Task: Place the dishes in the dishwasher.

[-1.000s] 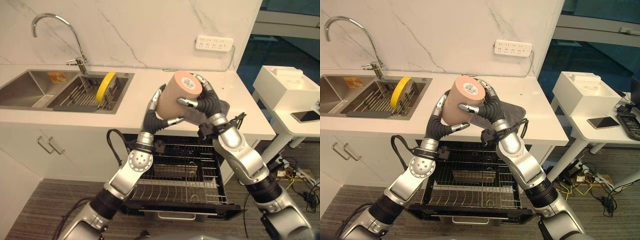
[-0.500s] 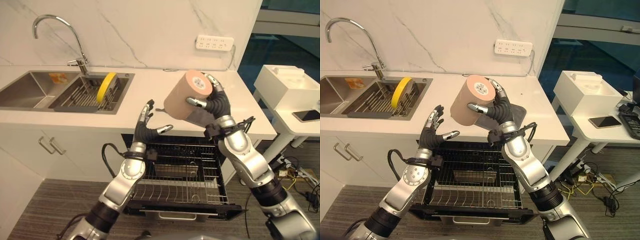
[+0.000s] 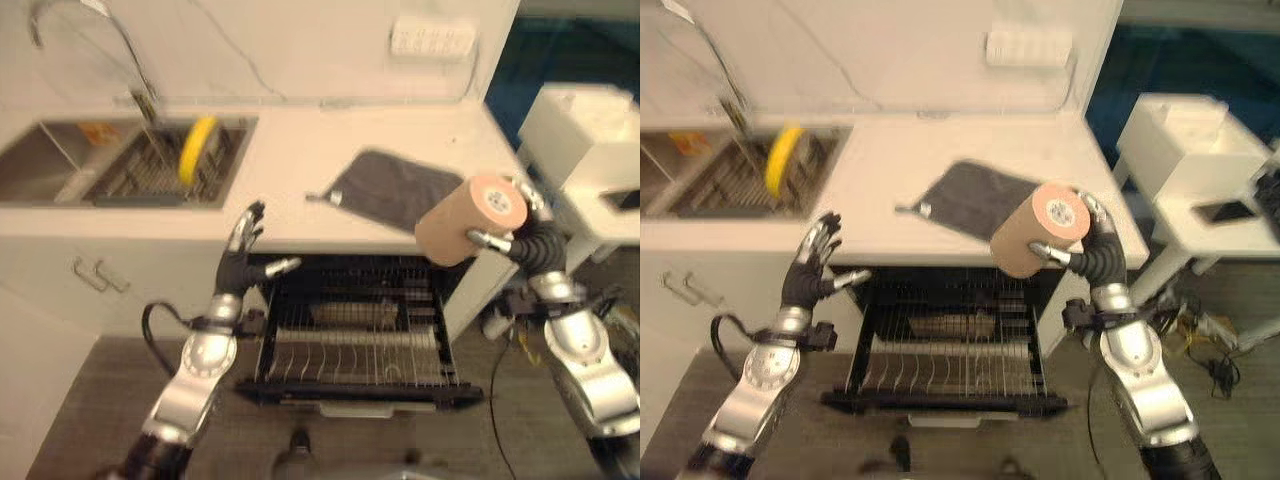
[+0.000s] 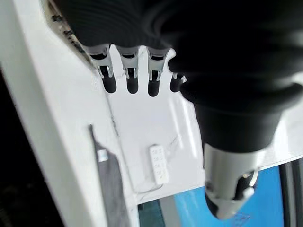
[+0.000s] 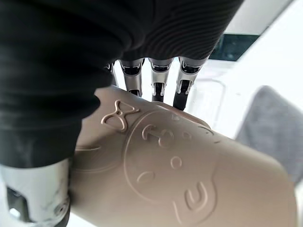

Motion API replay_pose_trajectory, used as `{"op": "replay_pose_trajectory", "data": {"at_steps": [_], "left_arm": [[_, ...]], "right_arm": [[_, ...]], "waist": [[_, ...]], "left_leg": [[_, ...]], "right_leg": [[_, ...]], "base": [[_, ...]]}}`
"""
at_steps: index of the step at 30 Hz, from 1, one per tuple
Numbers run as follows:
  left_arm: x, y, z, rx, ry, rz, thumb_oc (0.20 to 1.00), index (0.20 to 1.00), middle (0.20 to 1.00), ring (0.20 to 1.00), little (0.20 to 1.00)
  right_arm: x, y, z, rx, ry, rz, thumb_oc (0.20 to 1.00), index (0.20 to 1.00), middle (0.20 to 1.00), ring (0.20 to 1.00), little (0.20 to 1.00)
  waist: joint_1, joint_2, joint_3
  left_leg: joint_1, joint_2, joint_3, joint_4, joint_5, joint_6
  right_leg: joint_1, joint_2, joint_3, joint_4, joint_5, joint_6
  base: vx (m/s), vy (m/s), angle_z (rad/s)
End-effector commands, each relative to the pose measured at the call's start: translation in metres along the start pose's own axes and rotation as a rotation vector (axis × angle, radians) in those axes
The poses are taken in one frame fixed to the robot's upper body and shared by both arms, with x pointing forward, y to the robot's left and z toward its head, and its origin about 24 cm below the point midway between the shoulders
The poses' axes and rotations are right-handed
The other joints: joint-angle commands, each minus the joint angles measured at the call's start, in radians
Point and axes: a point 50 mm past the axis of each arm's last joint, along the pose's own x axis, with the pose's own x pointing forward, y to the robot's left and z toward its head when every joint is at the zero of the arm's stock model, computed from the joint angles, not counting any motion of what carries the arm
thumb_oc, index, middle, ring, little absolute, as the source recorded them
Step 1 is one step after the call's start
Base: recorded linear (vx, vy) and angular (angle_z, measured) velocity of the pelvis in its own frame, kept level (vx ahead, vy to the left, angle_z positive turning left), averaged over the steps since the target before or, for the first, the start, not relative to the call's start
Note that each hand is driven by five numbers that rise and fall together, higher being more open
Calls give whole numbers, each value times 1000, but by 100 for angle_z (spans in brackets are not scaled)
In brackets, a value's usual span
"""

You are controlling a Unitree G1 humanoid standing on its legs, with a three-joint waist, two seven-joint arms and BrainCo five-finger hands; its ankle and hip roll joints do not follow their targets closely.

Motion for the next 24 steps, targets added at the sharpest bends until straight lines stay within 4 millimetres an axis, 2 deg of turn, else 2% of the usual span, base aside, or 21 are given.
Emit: {"op": "replay_pose_trajectory", "data": {"at_steps": [1,14,19,24], "left_arm": [[3,9,17,13,-62,-6,1000,1000,1000,1000,1000],[-10,8,7,77,17,-66,1000,1000,1000,1000,1000],[-22,14,-4,156,88,-90,1000,1000,1000,1000,1000],[-37,19,-30,287,267,-172,1000,1000,1000,1000,1000]], "right_arm": [[11,0,44,22,-251,15,200,200,200,200,200],[1,-2,29,-15,-168,32,200,200,200,200,200],[-5,-6,17,-53,-89,26,200,200,200,200,200],[-11,-7,-1,-146,7,48,200,200,200,200,200]], "waist": [[1,-37,4],[-12,-33,81],[-5,-25,88],[1,-15,89]], "left_leg": [[41,69,31,154,-126,-43],[-27,75,15,293,-160,-28],[-23,85,18,338,-169,-24],[-15,90,16,359,-154,-25]], "right_leg": [[-5,-69,61,47,-36,9],[-58,-75,114,148,-50,5],[-41,-83,119,183,-58,5],[-11,-84,122,190,-57,7]], "base": [[-119,4,-6],[25,6,-2],[135,7,-2],[106,5,-2]]}}
